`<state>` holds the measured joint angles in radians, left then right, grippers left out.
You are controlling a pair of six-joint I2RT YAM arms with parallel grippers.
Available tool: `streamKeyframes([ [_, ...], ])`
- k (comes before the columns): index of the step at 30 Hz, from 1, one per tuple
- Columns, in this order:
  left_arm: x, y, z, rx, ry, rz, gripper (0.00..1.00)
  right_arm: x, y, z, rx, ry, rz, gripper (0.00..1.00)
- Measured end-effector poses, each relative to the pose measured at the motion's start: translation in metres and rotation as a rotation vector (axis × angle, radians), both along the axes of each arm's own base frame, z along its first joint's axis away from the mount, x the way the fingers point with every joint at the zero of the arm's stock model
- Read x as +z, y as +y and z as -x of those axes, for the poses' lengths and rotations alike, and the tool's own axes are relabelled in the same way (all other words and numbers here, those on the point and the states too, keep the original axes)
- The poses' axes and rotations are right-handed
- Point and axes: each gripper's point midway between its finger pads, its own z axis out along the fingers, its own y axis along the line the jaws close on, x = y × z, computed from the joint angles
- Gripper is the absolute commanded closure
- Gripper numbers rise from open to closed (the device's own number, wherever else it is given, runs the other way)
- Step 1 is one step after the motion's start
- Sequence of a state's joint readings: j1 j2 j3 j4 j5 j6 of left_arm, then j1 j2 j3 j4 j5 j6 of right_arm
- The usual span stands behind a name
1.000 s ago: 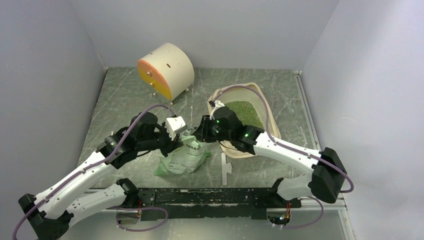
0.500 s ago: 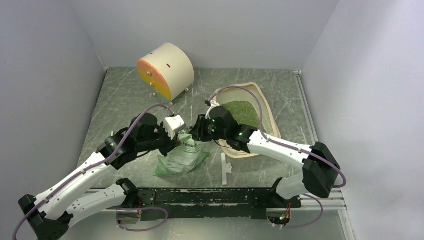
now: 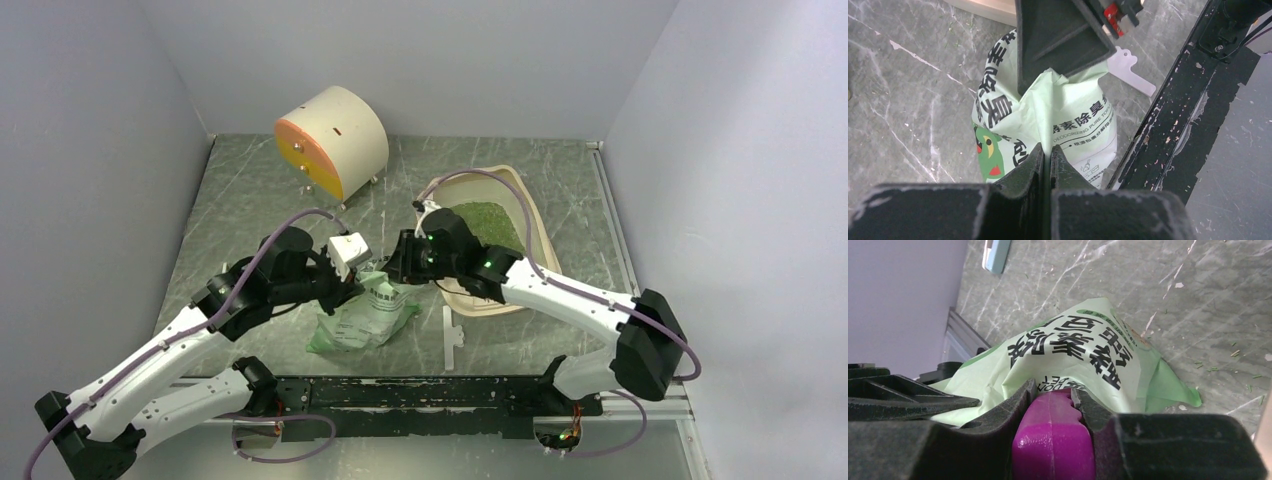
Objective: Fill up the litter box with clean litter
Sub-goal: 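Scoop the cat litter from the cat litter bag.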
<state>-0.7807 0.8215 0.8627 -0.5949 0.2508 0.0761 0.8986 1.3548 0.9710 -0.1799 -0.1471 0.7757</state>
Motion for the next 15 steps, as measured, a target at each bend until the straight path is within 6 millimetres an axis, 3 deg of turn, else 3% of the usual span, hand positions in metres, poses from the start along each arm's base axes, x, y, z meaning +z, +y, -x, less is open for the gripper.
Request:
streamKeyframes([
  [7, -0.009, 0.003, -0.005, 0.034, 0.022, -0.030, 0.95, -0.012, 0.027, -0.006, -0.014, -0.028, 0.040, 1.00],
  [15, -0.010, 0.005, -0.006, 0.049, 0.023, -0.039, 0.95, -0.014, 0.030, -0.004, -0.009, -0.008, -0.078, 1.00],
])
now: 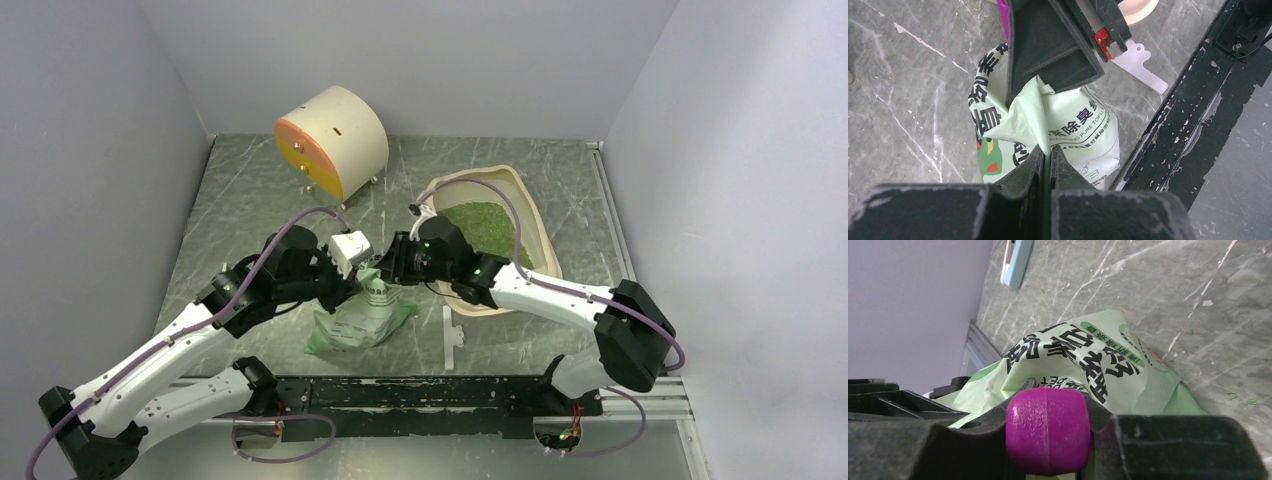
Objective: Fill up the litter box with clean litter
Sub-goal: 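Scoop the cat litter from the cat litter bag.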
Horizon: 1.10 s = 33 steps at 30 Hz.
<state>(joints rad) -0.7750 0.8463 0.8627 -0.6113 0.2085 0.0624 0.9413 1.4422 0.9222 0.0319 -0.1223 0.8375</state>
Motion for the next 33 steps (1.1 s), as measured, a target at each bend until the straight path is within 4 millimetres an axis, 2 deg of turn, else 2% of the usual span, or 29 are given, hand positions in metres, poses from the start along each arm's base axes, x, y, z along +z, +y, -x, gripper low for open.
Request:
streamKeyframes([
  [11, 0.003, -0.007, 0.006, -0.037, 0.015, 0.027, 0.95, -0.002, -0.026, 0.014, 0.034, 0.217, -0.298, 1.00],
  [18, 0.006, -0.010, 0.009, -0.059, 0.014, 0.045, 0.95, 0.001, -0.056, 0.019, -0.018, 0.351, -0.464, 1.00],
  [27, 0.013, -0.010, 0.011, -0.073, -0.011, 0.067, 0.95, 0.023, -0.100, 0.007, -0.122, 0.351, -0.563, 1.00],
  [33, 0.016, -0.013, 0.012, -0.087, -0.016, 0.078, 0.95, 0.026, -0.115, 0.003, -0.171, 0.348, -0.557, 1.00],
])
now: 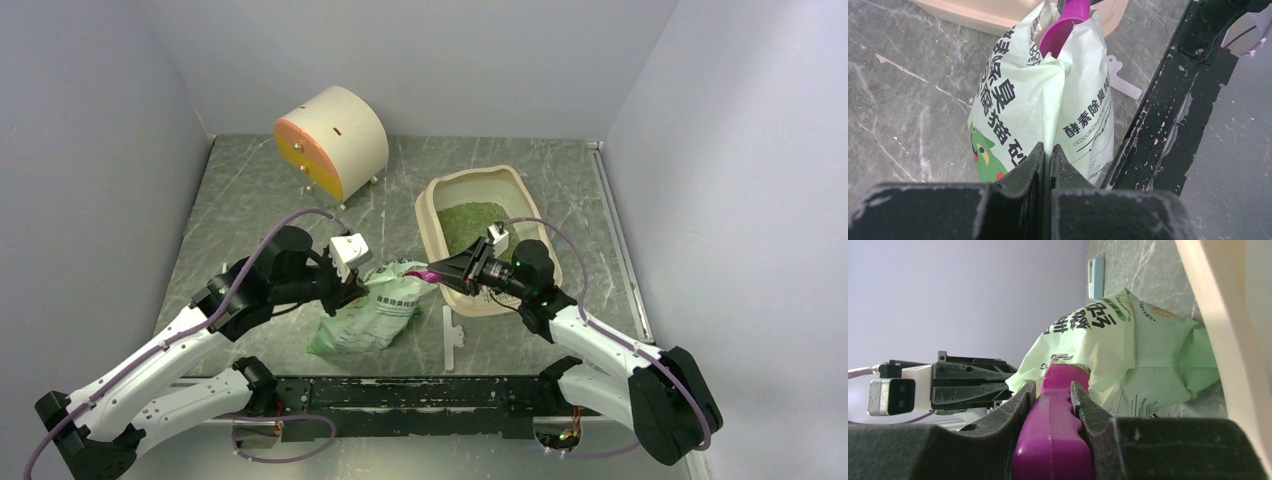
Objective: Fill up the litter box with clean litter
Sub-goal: 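Scoop the cat litter from the cat litter bag.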
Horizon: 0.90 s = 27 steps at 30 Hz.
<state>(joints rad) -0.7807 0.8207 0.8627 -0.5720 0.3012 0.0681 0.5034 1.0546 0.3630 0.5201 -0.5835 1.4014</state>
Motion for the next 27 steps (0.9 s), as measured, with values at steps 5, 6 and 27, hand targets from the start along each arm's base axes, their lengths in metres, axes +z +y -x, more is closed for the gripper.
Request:
streamKeyframes([
  [5, 0.001, -0.001, 0.002, -0.015, -0.003, 0.005, 0.95, 0.001, -0.005, -0.001, -0.016, -0.004, 0.053, 1.00],
  [6, 0.001, 0.000, 0.002, -0.016, -0.005, 0.006, 0.95, 0.003, -0.006, -0.001, -0.021, -0.013, 0.064, 1.00],
  [27, 0.003, 0.000, 0.005, -0.035, -0.019, 0.009, 0.95, 0.016, -0.016, -0.007, -0.062, 0.009, 0.013, 1.00],
])
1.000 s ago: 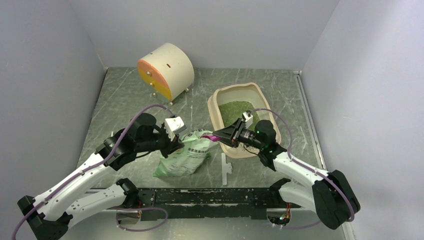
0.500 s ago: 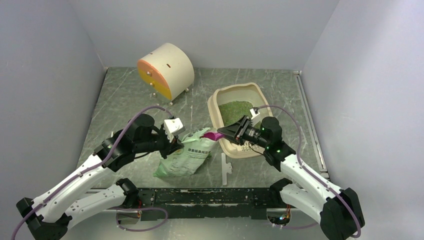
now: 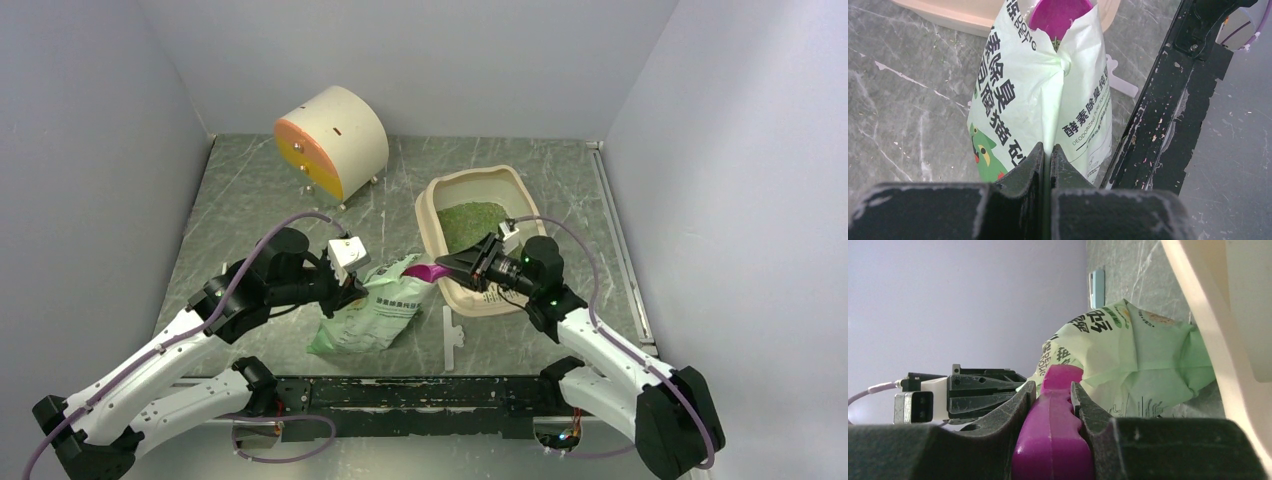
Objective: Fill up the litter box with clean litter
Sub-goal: 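Scoop the cat litter from the cat litter bag.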
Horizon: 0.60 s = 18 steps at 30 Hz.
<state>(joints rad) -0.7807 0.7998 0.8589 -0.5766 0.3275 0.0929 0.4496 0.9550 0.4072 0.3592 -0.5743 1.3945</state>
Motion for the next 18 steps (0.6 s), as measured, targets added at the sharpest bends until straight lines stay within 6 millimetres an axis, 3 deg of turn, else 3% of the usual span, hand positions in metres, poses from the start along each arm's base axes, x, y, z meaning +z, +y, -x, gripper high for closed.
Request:
streamKeyframes([
  [6, 0.001, 0.001, 0.001, -0.003, -0.001, 0.002, 0.95, -0.002, -0.011, -0.005, -0.031, 0.019, -0.003, 1.00],
  [13, 0.002, 0.001, 0.003, -0.009, -0.001, 0.006, 0.95, 0.009, -0.043, -0.019, -0.084, 0.001, -0.035, 1.00],
  [18, 0.001, 0.000, 0.004, -0.018, 0.006, 0.006, 0.95, 0.007, -0.043, -0.017, -0.061, 0.017, -0.038, 1.00],
])
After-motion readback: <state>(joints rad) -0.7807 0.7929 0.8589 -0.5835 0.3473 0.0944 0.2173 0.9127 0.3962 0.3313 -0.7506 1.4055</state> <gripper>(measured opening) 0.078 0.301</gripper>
